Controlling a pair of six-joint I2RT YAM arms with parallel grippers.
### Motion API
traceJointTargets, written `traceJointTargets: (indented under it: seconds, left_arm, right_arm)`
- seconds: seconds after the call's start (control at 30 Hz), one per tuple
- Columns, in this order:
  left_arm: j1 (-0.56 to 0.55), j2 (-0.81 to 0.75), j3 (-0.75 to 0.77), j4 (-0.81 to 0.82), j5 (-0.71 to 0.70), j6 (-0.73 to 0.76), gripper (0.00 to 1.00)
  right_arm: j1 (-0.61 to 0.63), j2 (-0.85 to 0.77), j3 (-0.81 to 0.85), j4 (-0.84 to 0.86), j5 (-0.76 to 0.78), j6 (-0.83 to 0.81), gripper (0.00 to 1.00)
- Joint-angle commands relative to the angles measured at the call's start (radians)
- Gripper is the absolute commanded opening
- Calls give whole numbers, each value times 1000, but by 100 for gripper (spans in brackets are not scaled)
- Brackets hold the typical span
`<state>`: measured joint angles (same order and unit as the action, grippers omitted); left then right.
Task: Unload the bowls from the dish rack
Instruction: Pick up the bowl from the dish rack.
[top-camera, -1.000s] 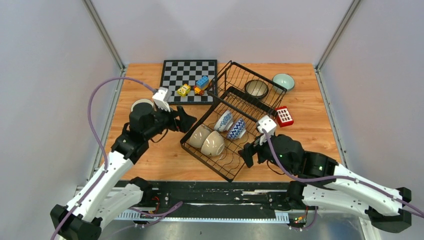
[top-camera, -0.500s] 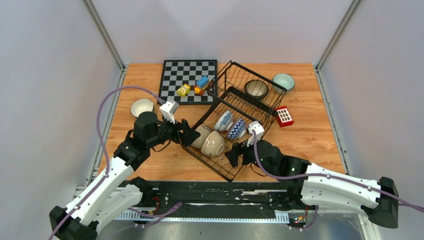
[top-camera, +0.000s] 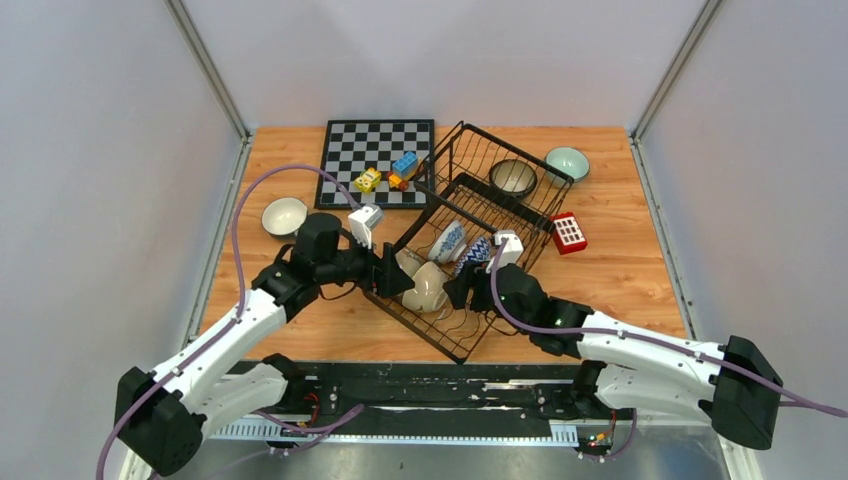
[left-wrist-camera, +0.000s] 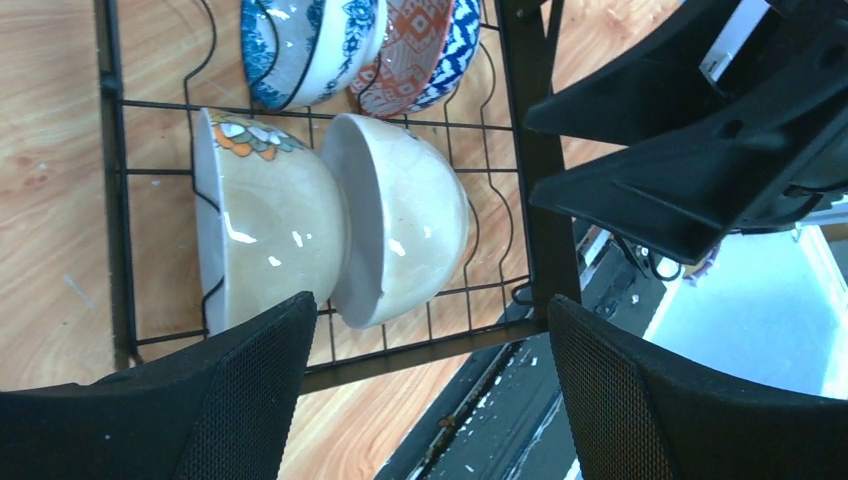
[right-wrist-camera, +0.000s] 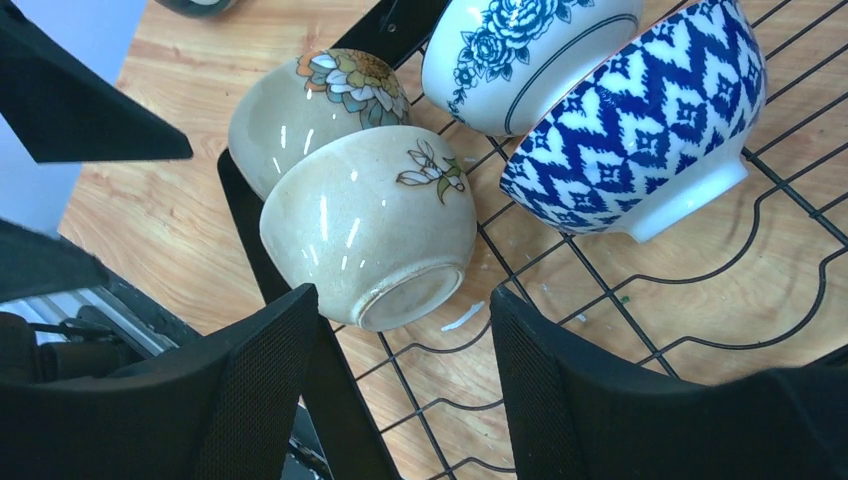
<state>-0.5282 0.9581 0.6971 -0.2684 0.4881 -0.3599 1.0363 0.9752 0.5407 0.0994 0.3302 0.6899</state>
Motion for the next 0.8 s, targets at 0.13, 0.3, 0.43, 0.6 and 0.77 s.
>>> traceJointTargets:
  seconds: [0.13, 0.3, 0.43, 0.6, 0.77]
  left_arm:
    - [-37, 61, 2, 39, -30, -35, 84]
    - [-37, 146, 39, 1, -26, -3, 79]
    - [-38, 183, 59, 7, 12, 16, 78]
    - [-39, 211, 73, 16, 60, 24, 75]
    - [-39, 245, 70, 26, 95, 24, 72]
  right_arm:
    - [-29, 15, -52, 92, -68, 60, 66]
    - [-29, 1, -91, 133, -98, 48, 66]
    - [-30, -21, -117, 173, -150, 3, 65]
    - [-29, -91, -175, 192, -202, -34, 65]
    - [-30, -214, -234, 167, -196, -44, 64]
